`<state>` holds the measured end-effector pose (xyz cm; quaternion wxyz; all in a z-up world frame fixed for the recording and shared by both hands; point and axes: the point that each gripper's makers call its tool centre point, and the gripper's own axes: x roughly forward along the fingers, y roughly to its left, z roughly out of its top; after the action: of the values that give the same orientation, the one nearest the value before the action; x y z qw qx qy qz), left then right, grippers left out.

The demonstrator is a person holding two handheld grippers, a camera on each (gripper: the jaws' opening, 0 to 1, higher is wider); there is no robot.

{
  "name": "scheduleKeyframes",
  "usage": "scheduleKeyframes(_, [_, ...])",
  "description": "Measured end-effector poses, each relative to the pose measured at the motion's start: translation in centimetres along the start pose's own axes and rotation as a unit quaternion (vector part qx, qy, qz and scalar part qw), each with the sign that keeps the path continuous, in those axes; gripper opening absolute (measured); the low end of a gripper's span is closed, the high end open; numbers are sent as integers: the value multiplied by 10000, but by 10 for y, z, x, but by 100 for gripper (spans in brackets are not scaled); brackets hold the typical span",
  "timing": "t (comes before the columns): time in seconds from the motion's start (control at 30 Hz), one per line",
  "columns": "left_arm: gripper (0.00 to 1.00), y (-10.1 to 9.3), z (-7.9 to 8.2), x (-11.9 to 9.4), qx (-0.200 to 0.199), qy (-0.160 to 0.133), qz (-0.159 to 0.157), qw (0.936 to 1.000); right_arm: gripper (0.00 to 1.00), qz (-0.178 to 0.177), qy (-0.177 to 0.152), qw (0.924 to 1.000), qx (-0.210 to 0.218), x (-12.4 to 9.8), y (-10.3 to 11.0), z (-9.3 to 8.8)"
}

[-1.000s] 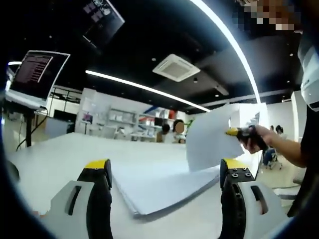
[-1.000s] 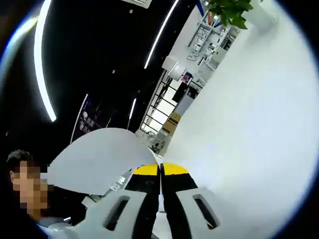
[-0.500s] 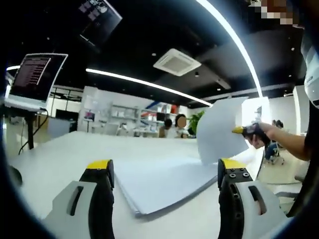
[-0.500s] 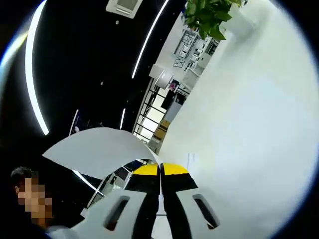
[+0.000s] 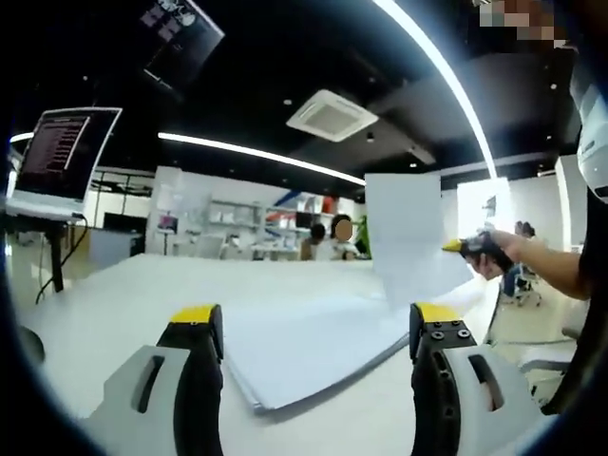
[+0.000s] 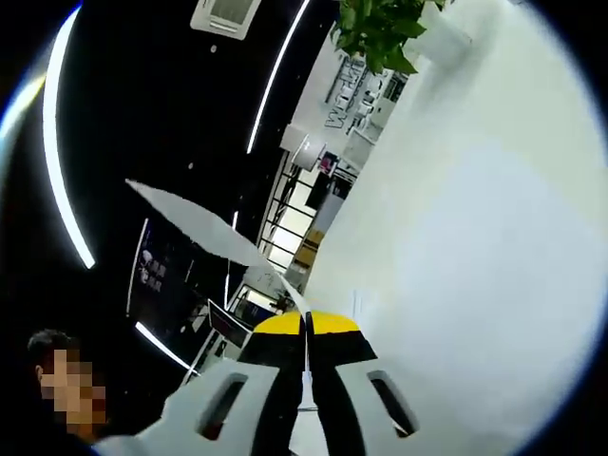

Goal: Grasp the top corner of one sheet in the document stack and pull a single sheet out from the document stack, separating that one sheet from the rest and lifting it clear until the single sheet is fully removed from the stack

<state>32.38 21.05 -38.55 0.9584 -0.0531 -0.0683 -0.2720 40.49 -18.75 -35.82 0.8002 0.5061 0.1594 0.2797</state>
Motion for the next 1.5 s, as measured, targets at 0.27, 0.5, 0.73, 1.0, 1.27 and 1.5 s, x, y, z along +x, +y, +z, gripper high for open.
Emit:
scheduleKeyframes(0.27, [77,4,-1,-2,470,193,110,9986,2,120,51,9999,-53,-12,3,18])
scheduleKeyframes(0.5, [75,3,-1,0,366,278,126,9989,2,-590,520,9964,-314,-30,-45,21])
scheduleKeyframes(0.73, [73,3,-21,0,-189,723,81,9972,2,-1838,1455,9631,-1321,-55,-107,1])
scheduleKeyframes(1.0, [73,1,-33,2,45,920,37,9957,2,-2202,1453,9493,-1711,-56,-115,-15])
scheduleKeyframes(1.27, [73,7,-29,-1,30,882,104,9960,2,-1975,317,9495,-2418,-47,-101,22])
scheduleKeyframes(1.5, [72,6,-27,0,-1,838,88,9964,6,-1758,282,9315,-3171,-40,-83,31])
